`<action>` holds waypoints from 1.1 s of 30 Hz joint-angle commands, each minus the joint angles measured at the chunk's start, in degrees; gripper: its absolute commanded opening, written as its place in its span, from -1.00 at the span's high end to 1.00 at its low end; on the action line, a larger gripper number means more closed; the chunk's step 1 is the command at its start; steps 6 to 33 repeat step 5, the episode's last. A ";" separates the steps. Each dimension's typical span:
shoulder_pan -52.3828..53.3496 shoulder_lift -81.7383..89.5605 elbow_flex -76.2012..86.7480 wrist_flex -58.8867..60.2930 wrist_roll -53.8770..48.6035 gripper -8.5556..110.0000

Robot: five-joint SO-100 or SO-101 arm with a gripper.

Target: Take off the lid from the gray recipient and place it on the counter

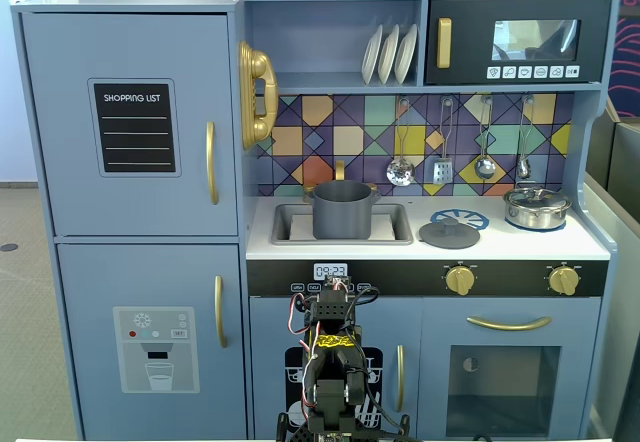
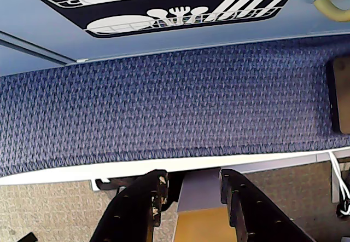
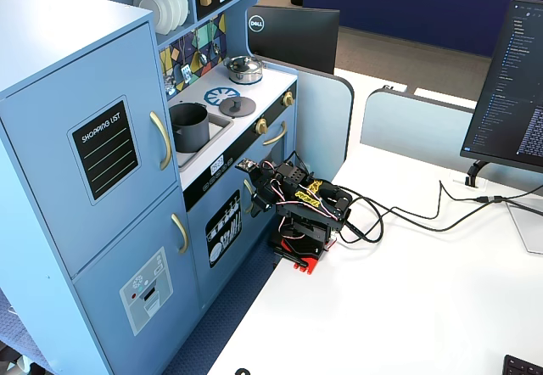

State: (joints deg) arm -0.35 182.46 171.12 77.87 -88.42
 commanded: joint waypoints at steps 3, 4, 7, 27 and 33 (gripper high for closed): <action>0.79 -0.35 0.88 9.76 1.76 0.81; 0.79 -0.35 0.88 9.76 1.76 0.81; 0.79 -0.35 0.88 9.76 1.76 0.81; 0.79 -0.35 0.88 9.76 1.76 0.81; 0.79 -0.35 0.88 9.76 1.76 0.81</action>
